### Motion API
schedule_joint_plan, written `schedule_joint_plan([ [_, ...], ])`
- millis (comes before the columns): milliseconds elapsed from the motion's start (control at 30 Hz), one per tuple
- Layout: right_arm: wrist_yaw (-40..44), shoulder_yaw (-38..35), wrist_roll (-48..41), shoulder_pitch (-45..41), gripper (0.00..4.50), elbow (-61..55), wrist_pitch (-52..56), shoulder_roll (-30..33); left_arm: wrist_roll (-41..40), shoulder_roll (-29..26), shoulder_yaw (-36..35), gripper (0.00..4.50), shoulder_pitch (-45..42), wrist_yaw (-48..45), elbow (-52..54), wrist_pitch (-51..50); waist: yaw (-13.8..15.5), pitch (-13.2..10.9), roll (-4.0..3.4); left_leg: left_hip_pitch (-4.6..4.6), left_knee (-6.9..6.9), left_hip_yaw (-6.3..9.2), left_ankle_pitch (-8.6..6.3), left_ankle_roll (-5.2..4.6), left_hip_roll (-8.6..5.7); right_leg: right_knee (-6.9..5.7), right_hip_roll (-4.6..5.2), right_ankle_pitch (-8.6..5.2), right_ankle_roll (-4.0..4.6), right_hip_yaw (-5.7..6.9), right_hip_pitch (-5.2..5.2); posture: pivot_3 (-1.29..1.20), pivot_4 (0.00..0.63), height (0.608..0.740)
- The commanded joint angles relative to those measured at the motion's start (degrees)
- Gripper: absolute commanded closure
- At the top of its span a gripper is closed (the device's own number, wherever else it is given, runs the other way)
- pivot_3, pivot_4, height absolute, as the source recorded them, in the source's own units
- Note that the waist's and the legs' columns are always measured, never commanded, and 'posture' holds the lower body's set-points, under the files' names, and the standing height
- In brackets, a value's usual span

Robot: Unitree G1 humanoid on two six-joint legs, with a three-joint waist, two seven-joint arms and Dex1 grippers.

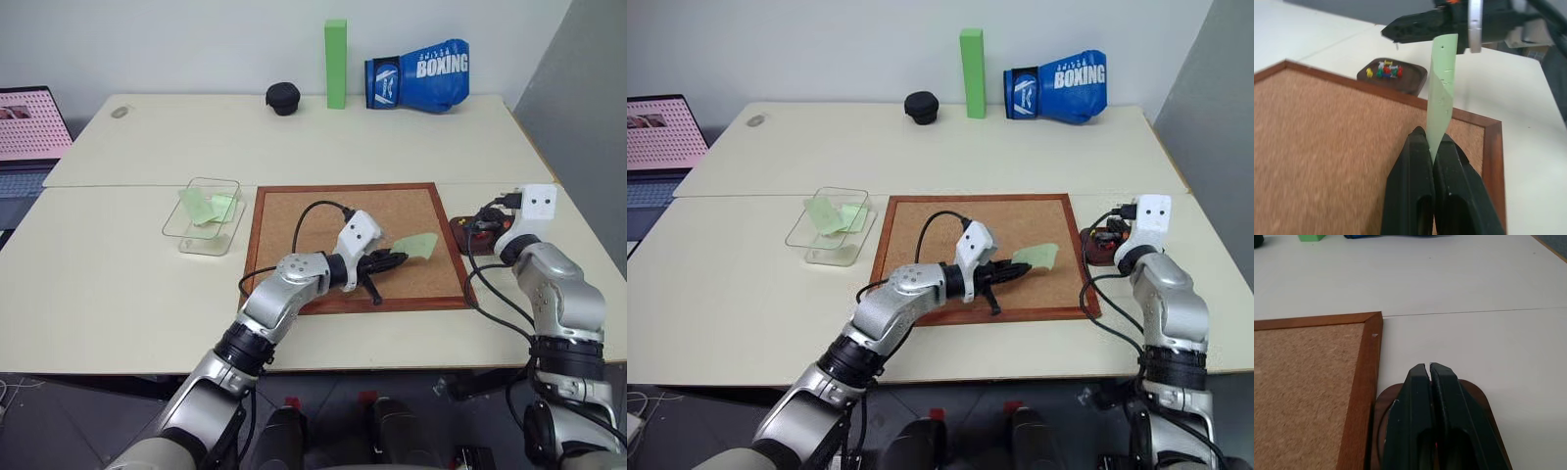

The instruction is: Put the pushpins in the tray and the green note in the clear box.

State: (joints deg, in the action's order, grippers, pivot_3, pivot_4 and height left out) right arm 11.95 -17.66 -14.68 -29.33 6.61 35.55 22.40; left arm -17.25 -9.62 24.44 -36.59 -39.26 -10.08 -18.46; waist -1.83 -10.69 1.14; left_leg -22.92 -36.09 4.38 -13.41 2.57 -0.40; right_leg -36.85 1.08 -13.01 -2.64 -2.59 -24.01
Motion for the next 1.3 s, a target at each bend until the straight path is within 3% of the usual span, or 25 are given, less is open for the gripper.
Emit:
schedule_joint_plan([
  [33,-0.6,-1.7,-0.9,-1.2,3.95,1.8,-0.5,0.5,2.5,1.2,-0.2,4.50,-0.8,-2.1,-0.3,3.2,0.0,0.0,0.00,0.00,0.01,0.00,0.00,0.00,0.00,-0.02,0.00,-0.01,0.01,0.00,-0.02,0.00,0.150,0.740],
  [400,-2.0,-2.5,-1.1,-1.8,1.46,4.1,-1.4,0.6,4.4,2.0,-1.9,4.50,0.3,-4.0,-0.8,2.8,-0.1,0.0,-0.01,0.02,-0.01,-0.01,0.01,-0.02,0.01,-0.10,-0.02,0.00,0.00,-0.02,-0.04,0.00,0.150,0.740],
  [600,0.1,-0.6,-0.4,0.9,0.09,-0.2,-2.4,1.9,4.5,2.5,-2.7,4.50,1.3,-4.5,0.3,1.5,0.0,0.0,-0.02,0.01,-0.01,-0.01,0.01,-0.02,0.01,-0.11,-0.02,0.00,0.00,-0.02,-0.03,0.00,0.150,0.740],
  [867,12.8,4.3,-4.2,10.2,0.09,-17.2,-5.1,4.8,4.3,2.7,-10.1,4.50,0.2,2.5,0.7,0.1,-0.2,0.0,-0.05,0.02,-0.02,0.00,0.01,-0.02,0.03,-0.12,-0.03,0.00,-0.02,-0.01,-0.03,0.00,0.150,0.740],
  [1133,15.8,4.1,-20.1,10.2,0.09,-36.2,4.9,3.3,11.2,-1.5,-25.3,4.50,-2.3,26.8,-2.5,0.8,-0.5,0.0,-0.04,0.10,-0.05,0.10,0.06,-0.09,0.07,-0.21,-0.07,0.03,-0.07,0.05,-0.01,0.00,0.150,0.740],
  [1300,14.2,4.7,-27.9,9.5,0.09,-42.2,9.6,2.9,13.4,-2.9,-32.1,4.50,-3.7,38.2,-4.7,-0.4,0.1,0.0,-0.03,0.02,-0.05,0.13,0.06,-0.08,0.01,-0.16,-0.01,0.04,-0.06,0.08,-0.01,0.00,0.150,0.740],
])
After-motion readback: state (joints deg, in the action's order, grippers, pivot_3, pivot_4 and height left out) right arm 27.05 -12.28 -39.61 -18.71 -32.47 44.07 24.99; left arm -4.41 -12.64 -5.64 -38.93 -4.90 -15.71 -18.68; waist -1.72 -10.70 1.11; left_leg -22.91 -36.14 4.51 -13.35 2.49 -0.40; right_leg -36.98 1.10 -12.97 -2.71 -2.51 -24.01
